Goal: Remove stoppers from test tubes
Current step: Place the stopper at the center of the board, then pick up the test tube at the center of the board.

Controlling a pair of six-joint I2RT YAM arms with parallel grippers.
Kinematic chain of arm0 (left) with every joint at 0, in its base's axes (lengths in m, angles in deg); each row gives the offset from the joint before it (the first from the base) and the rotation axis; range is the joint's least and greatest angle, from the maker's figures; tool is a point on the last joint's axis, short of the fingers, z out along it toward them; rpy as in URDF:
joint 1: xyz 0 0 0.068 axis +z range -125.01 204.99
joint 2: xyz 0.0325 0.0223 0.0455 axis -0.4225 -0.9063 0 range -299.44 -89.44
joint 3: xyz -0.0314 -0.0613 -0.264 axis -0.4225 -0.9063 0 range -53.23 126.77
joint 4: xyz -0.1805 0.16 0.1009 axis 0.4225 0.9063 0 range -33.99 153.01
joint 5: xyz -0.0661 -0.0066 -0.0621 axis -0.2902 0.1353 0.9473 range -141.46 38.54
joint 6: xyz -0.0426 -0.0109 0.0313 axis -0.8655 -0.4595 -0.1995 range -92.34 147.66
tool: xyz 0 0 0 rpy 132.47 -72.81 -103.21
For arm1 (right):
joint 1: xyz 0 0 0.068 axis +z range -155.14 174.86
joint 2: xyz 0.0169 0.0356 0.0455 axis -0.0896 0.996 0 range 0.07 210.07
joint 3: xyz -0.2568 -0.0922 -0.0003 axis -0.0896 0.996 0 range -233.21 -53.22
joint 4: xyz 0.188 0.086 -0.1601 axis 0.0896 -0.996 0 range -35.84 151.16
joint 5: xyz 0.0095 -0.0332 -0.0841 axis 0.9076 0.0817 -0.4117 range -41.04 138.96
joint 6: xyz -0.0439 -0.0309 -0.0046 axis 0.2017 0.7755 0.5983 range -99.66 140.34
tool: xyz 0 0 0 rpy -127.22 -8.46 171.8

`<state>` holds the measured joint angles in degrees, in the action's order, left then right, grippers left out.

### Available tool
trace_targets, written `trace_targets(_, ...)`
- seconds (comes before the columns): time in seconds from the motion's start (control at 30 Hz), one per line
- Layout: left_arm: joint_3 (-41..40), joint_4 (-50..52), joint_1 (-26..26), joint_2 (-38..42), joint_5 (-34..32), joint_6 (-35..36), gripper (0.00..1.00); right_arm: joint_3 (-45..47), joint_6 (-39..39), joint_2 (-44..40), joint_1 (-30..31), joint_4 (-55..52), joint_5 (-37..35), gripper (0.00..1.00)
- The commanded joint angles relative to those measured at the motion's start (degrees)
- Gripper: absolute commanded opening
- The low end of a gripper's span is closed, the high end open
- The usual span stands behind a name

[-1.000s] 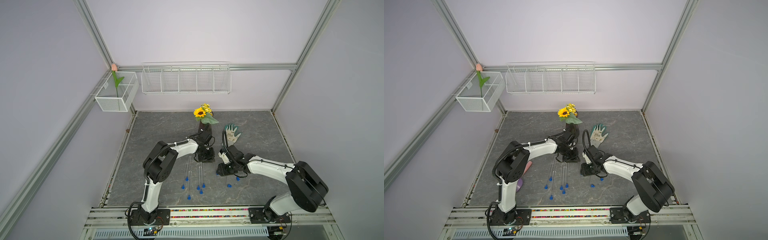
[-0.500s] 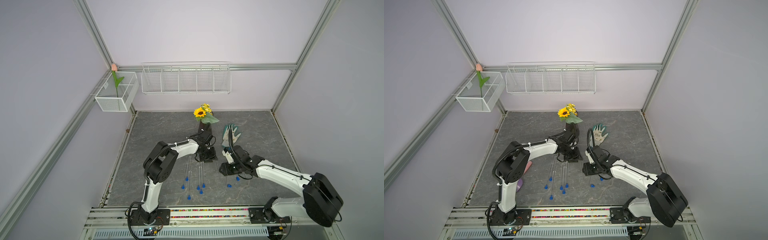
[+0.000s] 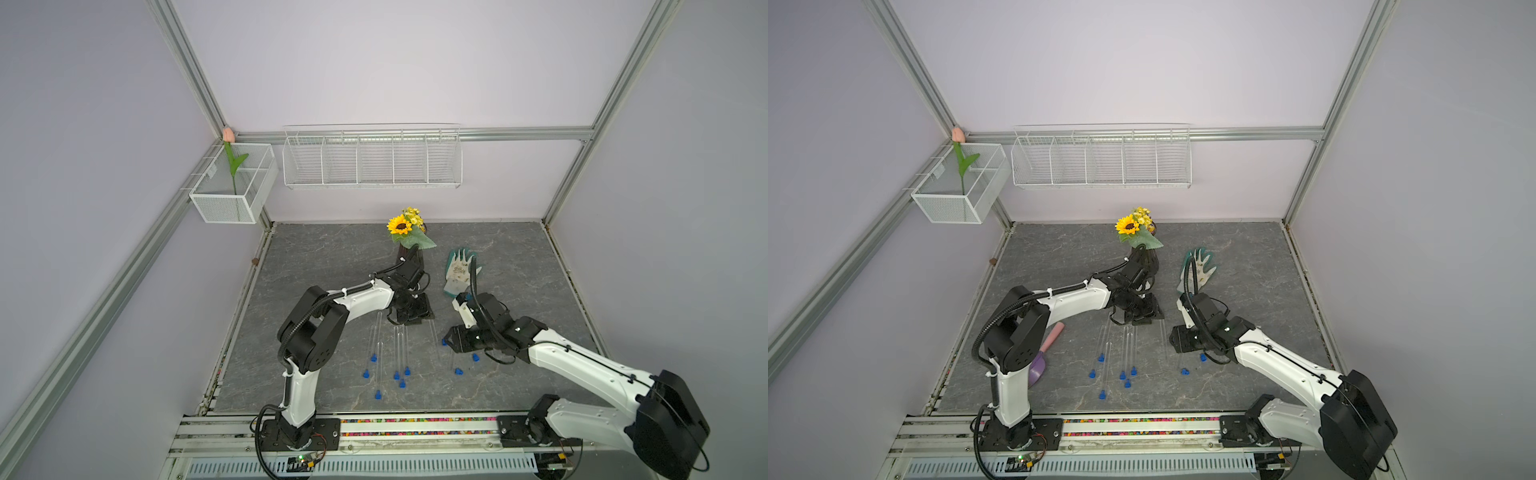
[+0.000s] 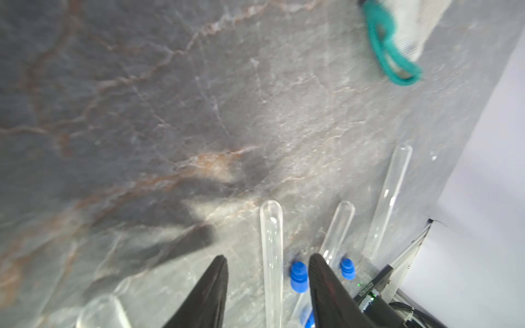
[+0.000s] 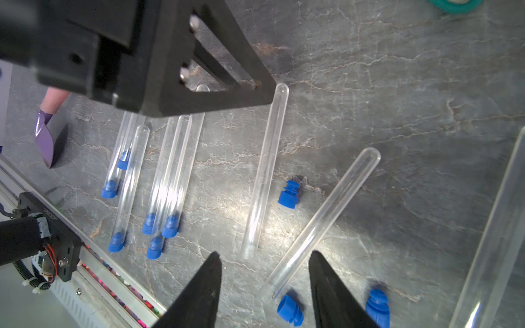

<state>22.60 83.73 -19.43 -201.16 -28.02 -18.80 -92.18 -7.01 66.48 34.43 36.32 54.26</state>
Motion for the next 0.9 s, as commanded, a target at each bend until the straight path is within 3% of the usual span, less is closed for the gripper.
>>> trace_targets(0.0, -1.44, 0.14, -0.37, 3.85, -1.60, -0.46, 0.50, 1.79, -1.08, -2.25, 0.15, -2.56, -0.72, 0.53)
trace_targets(0.43, -11.45, -0.39, -0.40, 21.37, -5.57, 1.43, 0.58, 4.51, -4.23, -7.55, 0.18, -2.40, 1.38, 0.50)
trace_targets(0.63, -18.64, 4.61, -0.12, 35.87, -13.01, 5.53, 0.61, 2.99, -5.85, -5.28, 1.60, 0.15, 2.61, 0.50)
trace_targets(0.87, -28.49, 9.10, 2.38, 52.60, -20.62, 7.66, 0.70, -1.50, -5.80, 2.98, 5.93, 2.65, 2.43, 0.50)
